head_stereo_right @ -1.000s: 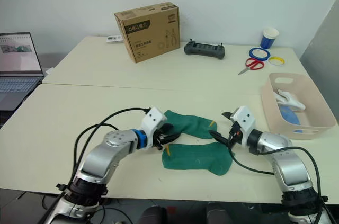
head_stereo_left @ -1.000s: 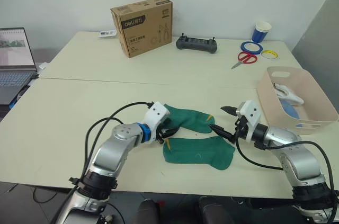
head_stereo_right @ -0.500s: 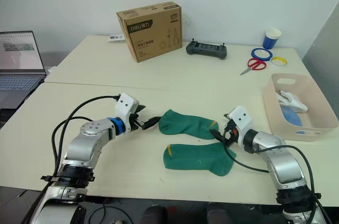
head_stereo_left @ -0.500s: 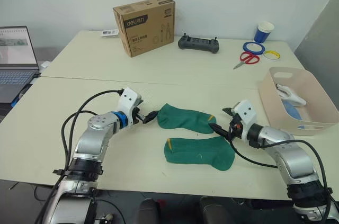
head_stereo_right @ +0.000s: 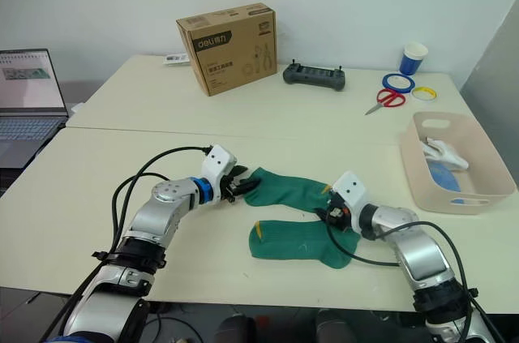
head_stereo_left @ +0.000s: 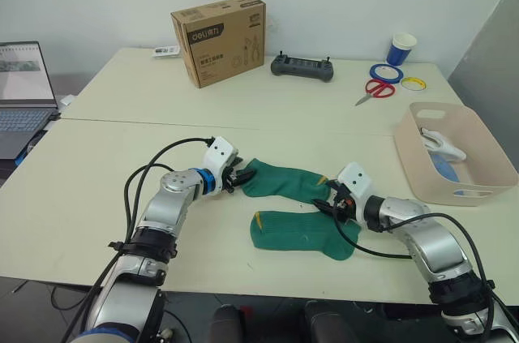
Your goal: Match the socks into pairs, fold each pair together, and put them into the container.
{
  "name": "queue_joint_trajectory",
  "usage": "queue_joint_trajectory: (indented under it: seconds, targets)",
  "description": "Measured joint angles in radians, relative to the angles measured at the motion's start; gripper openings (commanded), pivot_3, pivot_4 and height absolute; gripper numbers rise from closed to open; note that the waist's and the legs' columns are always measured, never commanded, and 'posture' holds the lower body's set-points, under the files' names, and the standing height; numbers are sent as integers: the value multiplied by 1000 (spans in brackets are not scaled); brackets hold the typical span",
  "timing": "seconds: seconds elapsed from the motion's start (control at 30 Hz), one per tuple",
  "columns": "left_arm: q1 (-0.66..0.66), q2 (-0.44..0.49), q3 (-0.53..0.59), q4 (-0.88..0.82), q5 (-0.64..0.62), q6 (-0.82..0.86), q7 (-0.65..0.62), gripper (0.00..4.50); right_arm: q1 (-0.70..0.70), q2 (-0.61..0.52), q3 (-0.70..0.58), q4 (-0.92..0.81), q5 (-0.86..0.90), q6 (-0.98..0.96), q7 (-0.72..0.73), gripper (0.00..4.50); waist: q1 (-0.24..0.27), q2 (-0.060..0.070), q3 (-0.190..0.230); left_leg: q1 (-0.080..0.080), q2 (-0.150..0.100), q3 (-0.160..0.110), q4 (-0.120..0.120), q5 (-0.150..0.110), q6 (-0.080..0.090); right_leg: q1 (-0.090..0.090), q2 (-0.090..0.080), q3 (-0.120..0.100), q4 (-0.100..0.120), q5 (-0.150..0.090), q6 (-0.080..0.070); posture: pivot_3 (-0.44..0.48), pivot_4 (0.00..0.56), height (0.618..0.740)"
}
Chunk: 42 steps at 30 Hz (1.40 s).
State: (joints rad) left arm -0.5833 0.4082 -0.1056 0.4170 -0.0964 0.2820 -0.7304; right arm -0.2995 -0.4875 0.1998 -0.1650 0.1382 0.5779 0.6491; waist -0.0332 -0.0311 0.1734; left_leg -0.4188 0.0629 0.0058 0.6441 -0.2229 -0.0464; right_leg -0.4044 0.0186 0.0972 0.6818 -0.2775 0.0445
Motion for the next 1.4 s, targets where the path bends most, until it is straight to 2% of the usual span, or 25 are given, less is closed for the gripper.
queue_joint_trajectory:
  seconds: [0.17,0.2,0.57,0.87,1.07,1.23,1.4]
  targets:
    - [0,0,1,-1,0,-1,-1,10,-11,12,1,16,-5,-4,-2,242,-1,0,0,0,0,0,0,0,0,0,0,0,0,0,0,0,150,740]
    - [0,0,1,-1,0,0,-1,0,-12,11,1,17,-6,-5,-2,20,-1,0,0,0,0,0,0,0,0,0,0,0,0,0,0,0,150,740]
    - [5,8,3,-31,-4,38,-3,0,-43,-25,-26,61,-9,-54,29,20,-1,0,0,0,0,0,0,0,0,0,0,0,0,0,0,0,150,740]
    - [86,31,50,-416,-157,404,-19,0,-158,-94,-62,77,56,-76,186,20,-2,0,0,-1,0,-1,0,0,0,0,0,0,0,0,0,0,150,740]
    - [167,13,83,-700,-288,678,50,0,-267,-142,-59,217,79,-144,333,20,-3,0,1,0,0,-1,0,0,0,0,0,0,0,0,0,0,150,740]
    - [168,2,132,-771,-354,776,110,0,-354,-142,-59,325,79,-188,386,20,-6,0,1,0,0,-1,0,0,0,0,0,0,0,0,-1,0,150,740]
    - [180,40,169,-790,-419,823,98,0,-377,-143,-60,366,78,-205,398,20,-7,0,1,0,0,-1,0,0,0,0,0,0,-1,1,-2,0,150,740]
